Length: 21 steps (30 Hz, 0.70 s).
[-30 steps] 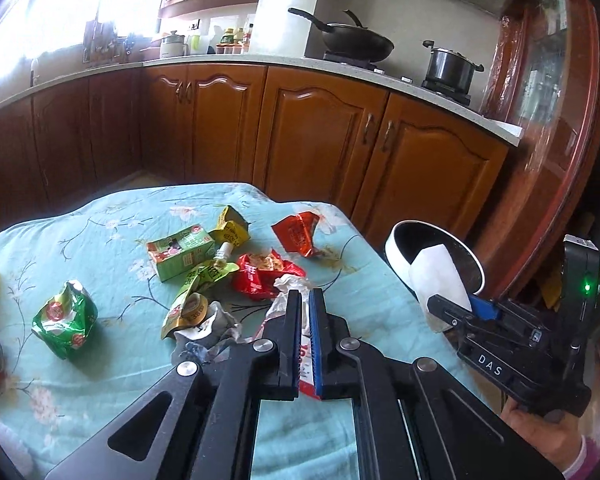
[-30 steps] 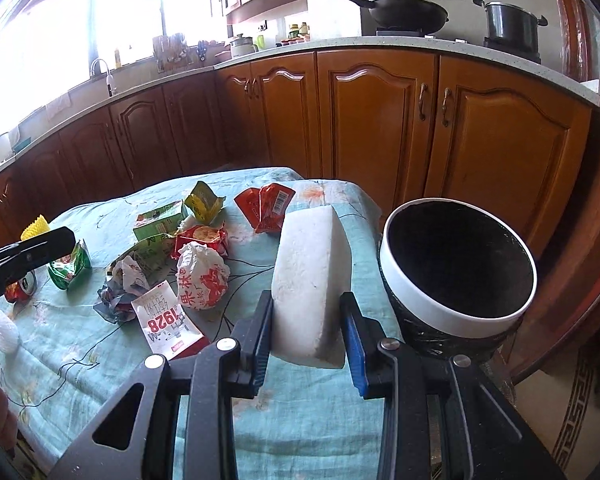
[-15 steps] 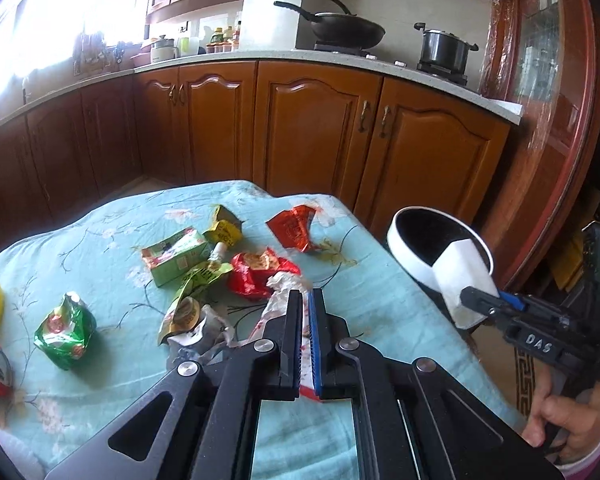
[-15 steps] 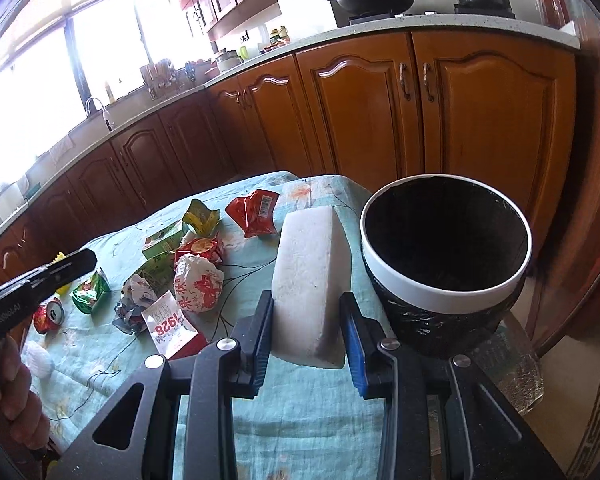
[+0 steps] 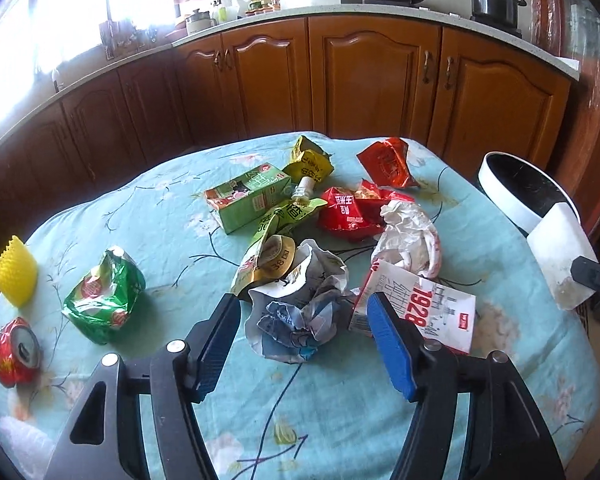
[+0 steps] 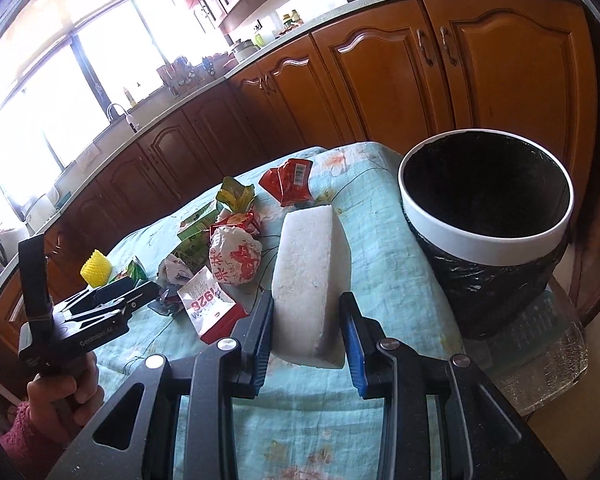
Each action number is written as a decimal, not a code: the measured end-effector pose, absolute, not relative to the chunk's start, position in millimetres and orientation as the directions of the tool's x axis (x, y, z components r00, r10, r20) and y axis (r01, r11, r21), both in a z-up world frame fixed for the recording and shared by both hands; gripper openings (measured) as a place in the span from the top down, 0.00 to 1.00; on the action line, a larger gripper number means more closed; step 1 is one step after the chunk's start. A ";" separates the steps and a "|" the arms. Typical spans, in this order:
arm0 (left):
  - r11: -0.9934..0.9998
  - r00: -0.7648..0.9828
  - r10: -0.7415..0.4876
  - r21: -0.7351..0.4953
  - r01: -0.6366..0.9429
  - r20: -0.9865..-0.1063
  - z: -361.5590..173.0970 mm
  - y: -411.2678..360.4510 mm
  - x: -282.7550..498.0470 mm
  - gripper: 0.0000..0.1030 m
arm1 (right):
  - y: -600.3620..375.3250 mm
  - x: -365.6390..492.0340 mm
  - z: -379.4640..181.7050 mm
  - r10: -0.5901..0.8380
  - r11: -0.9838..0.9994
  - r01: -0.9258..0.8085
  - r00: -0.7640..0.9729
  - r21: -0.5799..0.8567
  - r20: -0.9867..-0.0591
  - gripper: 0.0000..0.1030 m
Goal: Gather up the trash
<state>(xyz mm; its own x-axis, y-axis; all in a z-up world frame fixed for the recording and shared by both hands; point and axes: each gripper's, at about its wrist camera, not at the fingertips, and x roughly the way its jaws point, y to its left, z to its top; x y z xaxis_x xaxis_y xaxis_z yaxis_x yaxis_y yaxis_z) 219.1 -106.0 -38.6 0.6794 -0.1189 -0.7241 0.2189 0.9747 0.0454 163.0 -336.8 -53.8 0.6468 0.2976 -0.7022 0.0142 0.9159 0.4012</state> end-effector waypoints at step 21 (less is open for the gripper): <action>0.947 0.710 -0.302 -0.112 0.302 -0.636 3.7 -92.3 187.2 0.93 | -329.6 166.1 -36.3 0.225 0.954 -0.002 0.667 0.301 -0.710 0.68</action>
